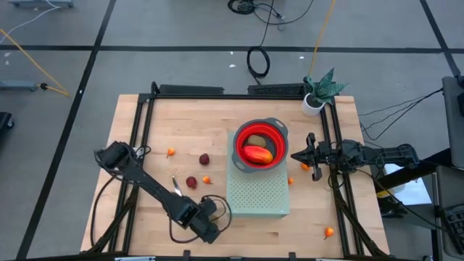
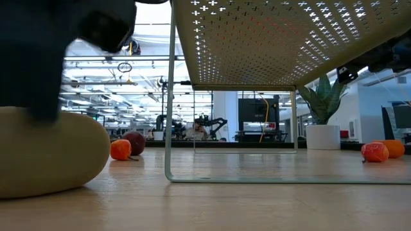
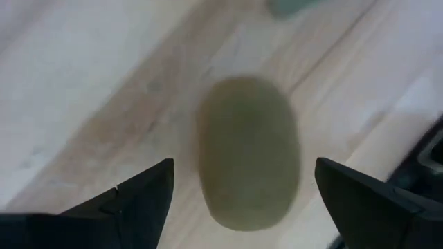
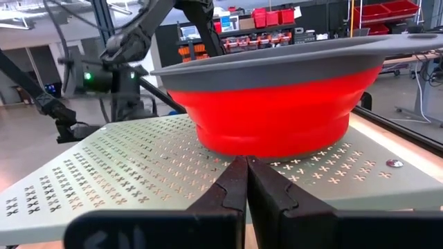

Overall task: Pick & Place Fruit
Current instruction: Put the kiwi into the red strainer bowl on the shelf

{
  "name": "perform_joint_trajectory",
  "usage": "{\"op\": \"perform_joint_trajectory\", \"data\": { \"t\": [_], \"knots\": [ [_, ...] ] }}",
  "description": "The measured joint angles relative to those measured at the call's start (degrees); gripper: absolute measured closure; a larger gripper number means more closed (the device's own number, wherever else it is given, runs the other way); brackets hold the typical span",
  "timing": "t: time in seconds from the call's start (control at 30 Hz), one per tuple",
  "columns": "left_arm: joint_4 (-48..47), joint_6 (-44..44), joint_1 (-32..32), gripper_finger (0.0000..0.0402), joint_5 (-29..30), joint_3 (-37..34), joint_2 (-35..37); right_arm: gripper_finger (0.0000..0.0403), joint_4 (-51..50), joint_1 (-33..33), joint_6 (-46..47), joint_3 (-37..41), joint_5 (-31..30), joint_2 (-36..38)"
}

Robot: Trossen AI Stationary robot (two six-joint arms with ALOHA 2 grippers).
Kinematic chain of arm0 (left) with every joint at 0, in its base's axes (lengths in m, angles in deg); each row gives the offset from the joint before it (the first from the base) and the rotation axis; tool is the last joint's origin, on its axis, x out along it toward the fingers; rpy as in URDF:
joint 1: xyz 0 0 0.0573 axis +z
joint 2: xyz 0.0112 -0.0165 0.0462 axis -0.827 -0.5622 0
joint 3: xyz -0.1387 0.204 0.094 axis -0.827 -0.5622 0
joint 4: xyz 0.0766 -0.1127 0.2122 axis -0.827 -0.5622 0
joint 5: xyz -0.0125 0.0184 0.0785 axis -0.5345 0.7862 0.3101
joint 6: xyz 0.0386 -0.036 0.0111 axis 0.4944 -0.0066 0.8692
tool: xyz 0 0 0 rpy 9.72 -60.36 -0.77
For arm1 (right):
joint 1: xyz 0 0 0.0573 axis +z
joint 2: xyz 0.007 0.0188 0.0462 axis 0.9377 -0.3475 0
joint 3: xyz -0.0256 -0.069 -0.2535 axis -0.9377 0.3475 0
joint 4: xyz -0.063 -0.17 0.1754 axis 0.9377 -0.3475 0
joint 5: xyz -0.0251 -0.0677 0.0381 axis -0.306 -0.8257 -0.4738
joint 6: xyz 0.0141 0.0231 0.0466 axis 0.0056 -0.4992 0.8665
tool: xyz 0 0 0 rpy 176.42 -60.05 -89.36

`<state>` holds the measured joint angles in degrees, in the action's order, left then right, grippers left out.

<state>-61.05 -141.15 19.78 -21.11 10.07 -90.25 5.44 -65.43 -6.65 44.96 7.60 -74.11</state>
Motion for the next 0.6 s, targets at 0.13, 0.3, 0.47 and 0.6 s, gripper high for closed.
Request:
{"op": "perform_joint_trajectory", "data": {
  "t": [0.13,0.3,0.47,0.6],
  "knots": [
    [0.9,0.5,0.0,0.0053,-2.6,0.1,-2.6,0.0403,-0.1,0.0,0.0,0.0,0.0,-0.1],
    [1.0,-0.7,0.0,0.0053,-2.5,0.3,-3.2,0.0403,-0.1,0.0,0.0,0.0,-0.1,-0.1],
    [0.7,-0.9,0.0,0.0089,-2.5,0.3,-3.3,0.0403,-0.1,0.0,0.0,0.0,-0.1,-0.1],
    [0.3,-0.9,0.0,0.0150,-2.5,0.2,-3.4,0.0403,-0.1,0.0,0.0,0.0,-0.1,-0.1]
  ]
}}
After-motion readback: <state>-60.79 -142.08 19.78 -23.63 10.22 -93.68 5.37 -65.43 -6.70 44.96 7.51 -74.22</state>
